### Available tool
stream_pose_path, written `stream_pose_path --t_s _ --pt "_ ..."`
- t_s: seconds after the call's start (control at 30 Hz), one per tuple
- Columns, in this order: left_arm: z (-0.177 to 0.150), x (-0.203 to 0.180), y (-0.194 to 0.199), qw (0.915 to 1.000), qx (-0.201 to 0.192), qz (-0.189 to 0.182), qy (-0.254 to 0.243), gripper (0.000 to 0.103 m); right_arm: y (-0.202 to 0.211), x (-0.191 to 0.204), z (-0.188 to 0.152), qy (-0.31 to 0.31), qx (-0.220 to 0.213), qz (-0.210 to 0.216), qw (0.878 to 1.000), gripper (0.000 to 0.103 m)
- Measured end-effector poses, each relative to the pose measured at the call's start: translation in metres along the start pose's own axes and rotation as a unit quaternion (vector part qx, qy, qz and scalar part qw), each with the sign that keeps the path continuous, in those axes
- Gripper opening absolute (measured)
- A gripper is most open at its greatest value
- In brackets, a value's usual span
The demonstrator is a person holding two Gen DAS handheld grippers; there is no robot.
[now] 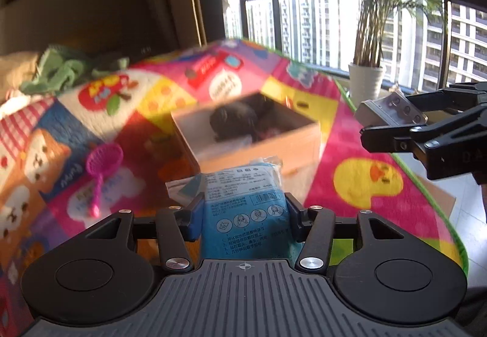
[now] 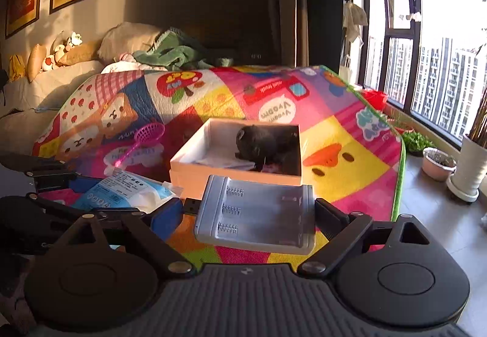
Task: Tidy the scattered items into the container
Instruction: 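Carry the blue bag with the left tool while the right tool carries the battery holder to the box, then release the battery holder into the box with the right tool while the left tool drops the bag in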
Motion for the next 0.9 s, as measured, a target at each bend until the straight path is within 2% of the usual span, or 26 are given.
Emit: stream_pose_path --t_s 0.13,0.23,0.33,0.4,0.57,0.67,0.73,0.8,0.9 --pt "0.043 0.011 0.006 0.9986 -0.05 0.013 -0.012 0.057 -0.001 -0.013 0.048 -0.008 -0.056 -0.02 0.998 0.092" --pt "0.077 0.019 -0.005 0.9968 -0.077 0.014 -0.017 0.057 -0.013 -0.032 0.099 -0.036 -0.093 -0.025 0.995 0.092" --pt "0.101 0.025 -0.03 0.9957 -0.09 0.009 -0.02 0.057 -0.039 -0.049 0.134 -0.064 -0.093 -0.008 0.993 0.092" --pt "0.109 0.029 -0.053 0.9961 -0.087 -0.009 -0.015 0.057 -0.063 -0.057 0.142 -0.077 -0.08 0.002 0.994 0.092" --pt "0.095 0.039 -0.119 0.997 -0.065 -0.041 0.001 0.058 -0.134 -0.073 0.118 -0.125 -0.003 0.024 0.992 0.092" --pt "0.073 0.051 -0.151 0.9966 -0.042 -0.062 0.035 0.073 -0.179 -0.076 0.09 -0.158 0.053 0.038 0.985 0.092" --pt "0.057 0.062 -0.156 0.9954 -0.032 -0.064 0.063 0.088 -0.206 -0.073 0.073 -0.165 0.092 0.058 0.98 0.094" --pt "0.04 0.071 -0.148 0.9943 -0.034 -0.062 0.08 0.094 -0.222 -0.068 0.059 -0.17 0.121 0.062 0.976 0.095" --pt "0.012 0.087 -0.128 0.9951 -0.036 -0.03 0.088 0.096 -0.226 -0.066 0.052 -0.16 0.116 0.045 0.979 0.095"
Point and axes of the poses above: each gripper's, at about its wrist camera, not at the fingertips, and y roughly against the way its jaws point, x to its left, z to its top, the point moved 2 cm from there along -y, roughly the way its jaws point, and after that the axes turned 5 degrees about -x, right-handed, at the moved point
